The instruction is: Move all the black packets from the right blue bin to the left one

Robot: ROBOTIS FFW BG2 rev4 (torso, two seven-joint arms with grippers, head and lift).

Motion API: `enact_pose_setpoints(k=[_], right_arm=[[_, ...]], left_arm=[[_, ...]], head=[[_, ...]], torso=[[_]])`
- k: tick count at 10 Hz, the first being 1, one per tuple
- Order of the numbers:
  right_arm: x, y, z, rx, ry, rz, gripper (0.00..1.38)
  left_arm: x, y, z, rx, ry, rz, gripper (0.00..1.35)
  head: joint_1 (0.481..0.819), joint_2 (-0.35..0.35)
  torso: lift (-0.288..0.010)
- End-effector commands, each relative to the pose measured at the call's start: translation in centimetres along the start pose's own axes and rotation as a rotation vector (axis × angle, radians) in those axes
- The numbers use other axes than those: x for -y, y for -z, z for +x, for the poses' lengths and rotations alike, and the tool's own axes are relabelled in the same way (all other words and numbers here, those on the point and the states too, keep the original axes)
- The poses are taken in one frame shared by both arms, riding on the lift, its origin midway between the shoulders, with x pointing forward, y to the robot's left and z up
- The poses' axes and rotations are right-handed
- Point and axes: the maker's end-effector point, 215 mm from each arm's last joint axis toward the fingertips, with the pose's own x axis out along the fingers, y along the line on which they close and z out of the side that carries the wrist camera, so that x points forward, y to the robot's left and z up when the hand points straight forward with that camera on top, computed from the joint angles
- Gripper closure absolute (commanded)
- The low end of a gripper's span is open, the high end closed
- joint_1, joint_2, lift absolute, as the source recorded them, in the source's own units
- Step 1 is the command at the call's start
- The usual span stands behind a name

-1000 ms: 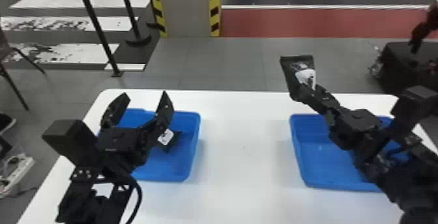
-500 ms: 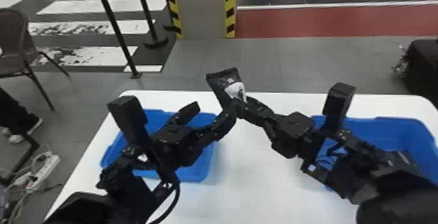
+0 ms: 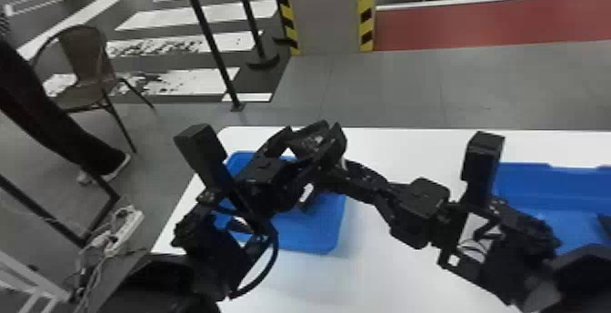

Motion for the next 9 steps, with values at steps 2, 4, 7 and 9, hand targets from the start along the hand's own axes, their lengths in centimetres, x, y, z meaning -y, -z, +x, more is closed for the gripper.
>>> enact_pose_setpoints(k=[2,4,7,9], right_arm=[[0.1,-0.8,0.4,0.015,-0.01,-0.006,1.18],[0.9,-2.6,0.6,0.053,0.001,-0.026,1.18],[1.7,-3.5,1.0,0.094,0.011,-0.029,1.15],[3.4,-2.2,0.0,0.104,0.049,0.007,0.39]], left_arm=[[-0.1,1.1,0.1,-0.032,-0.013,-0.014,0.8],[0.1,2.8,0.1,-0.085,-0.016,-0.038,1.11],[-0.1,1.2,0.0,-0.021,-0.027,-0.048,1.22],[-1.1,-1.0,0.1,0.095,-0.051,-0.061,1.22]], head=[[0.695,0.317],[0.695,0.308],[0.695,0.296],[0.694,0.298]], torso=[[-0.11],[-0.11],[-0.11],[-0.11]])
